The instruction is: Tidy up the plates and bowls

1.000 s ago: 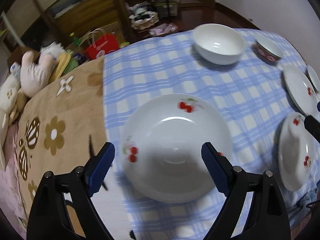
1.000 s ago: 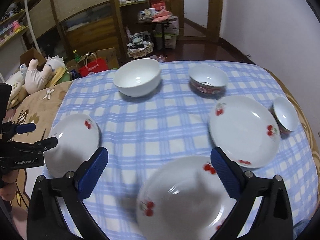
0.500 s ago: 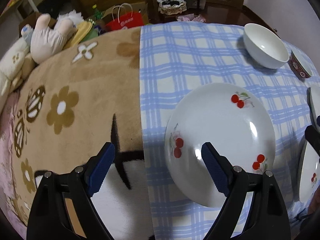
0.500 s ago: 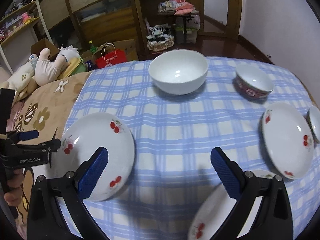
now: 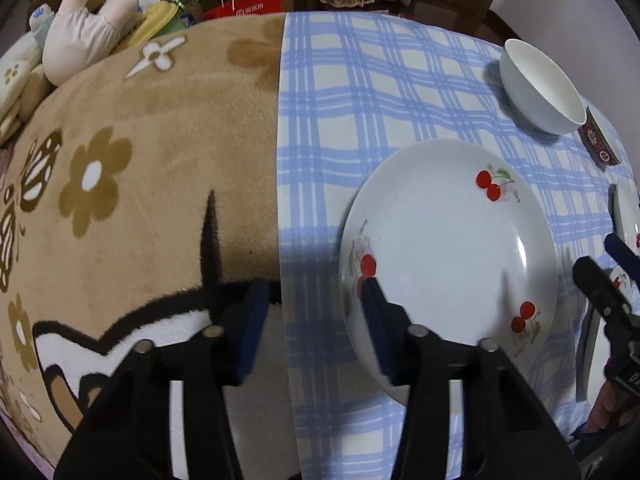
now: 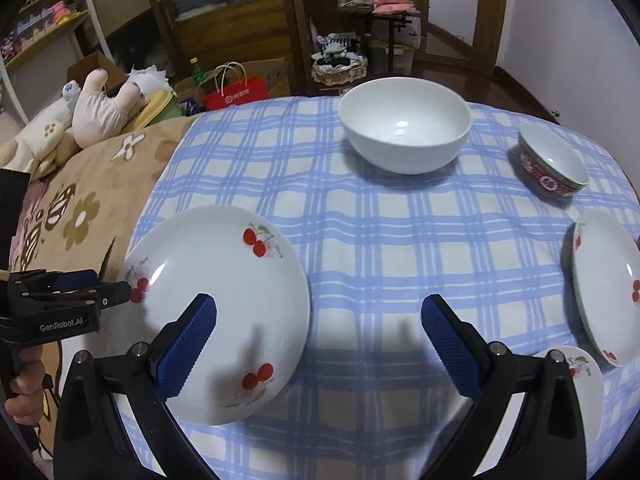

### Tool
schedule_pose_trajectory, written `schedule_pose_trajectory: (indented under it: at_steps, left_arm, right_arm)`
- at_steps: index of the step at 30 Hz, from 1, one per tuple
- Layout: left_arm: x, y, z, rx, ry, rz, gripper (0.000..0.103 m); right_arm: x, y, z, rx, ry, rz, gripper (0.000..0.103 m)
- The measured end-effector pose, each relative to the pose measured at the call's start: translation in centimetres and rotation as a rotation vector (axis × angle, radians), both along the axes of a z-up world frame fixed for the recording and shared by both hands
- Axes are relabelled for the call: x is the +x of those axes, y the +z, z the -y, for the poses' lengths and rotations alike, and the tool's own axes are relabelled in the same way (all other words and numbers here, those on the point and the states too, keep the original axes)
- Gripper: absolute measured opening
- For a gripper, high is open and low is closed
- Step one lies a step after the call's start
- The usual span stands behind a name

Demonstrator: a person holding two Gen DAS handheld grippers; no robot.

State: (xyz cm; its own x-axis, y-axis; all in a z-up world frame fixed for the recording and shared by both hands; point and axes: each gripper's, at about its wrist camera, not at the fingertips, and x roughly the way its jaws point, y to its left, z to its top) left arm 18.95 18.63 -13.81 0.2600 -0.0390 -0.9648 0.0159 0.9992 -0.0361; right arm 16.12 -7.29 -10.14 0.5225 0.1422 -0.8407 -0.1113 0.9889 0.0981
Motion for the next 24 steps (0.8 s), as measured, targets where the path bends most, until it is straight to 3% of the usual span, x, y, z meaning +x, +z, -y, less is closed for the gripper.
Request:
schedule_pose_trajectory:
  at_steps: [3,5,7,9,10,14,15,16,24]
  left_arm:
    - [-0.1,-0.1,-0.2,-0.02,0.002,0.002,0.038]
    - [-0.1,-0.1,-0.2,-0.037,-0.009,0.004,0.033]
    - [0.0,-0.2,-0.1,-0.045,-0.019,0.006,0.03]
    - [0.2,-0.3,-0.1,-0.054,-0.011,-0.003,0.028]
    - [0.4,-0.5,-0.2,-0.074,-0.002,-0.012,0.026]
    - [0.8,-0.8,0.0,-0.089,-0.005,-0.014,0.022]
    - [0.8,-0.8,0.0,-0.092,-0.006,-0.014,0.02]
    - [1.0,-0.9,0.2,-0.098,-0.008,-0.014,0.014]
    - [1.3,-1.1,0.7,-0.103,-0.03,0.004,0.013]
  right_arm:
    - [0.3,-0.7,-0.6,-0.004,0.02,-0.025,0.103]
    - [0.6,-1.3,-0.9,-0.008,0.027,-0.044,0.096]
    - [0.8,-1.9,-0.9,0.001,0.013,-0.074,0.079]
    - [1.1,-2.5,-0.7,0.027,0.0,-0.105,0.074]
    - [1.1,-2.7,-0.7,0.035,-0.002,-0.112,0.063]
    - [1.6,-3.6,-0.4,0.076,0.002,-0.146,0.035]
    - [1.7,-3.7,-0.4,0.082,0.004,-0.15,0.021]
    - [1.9,-3.8,-0.3,0.092,0.006,-0.154,0.015]
    - [2.7,-4.3,0.4,0.139,0.024,-0.187,0.012]
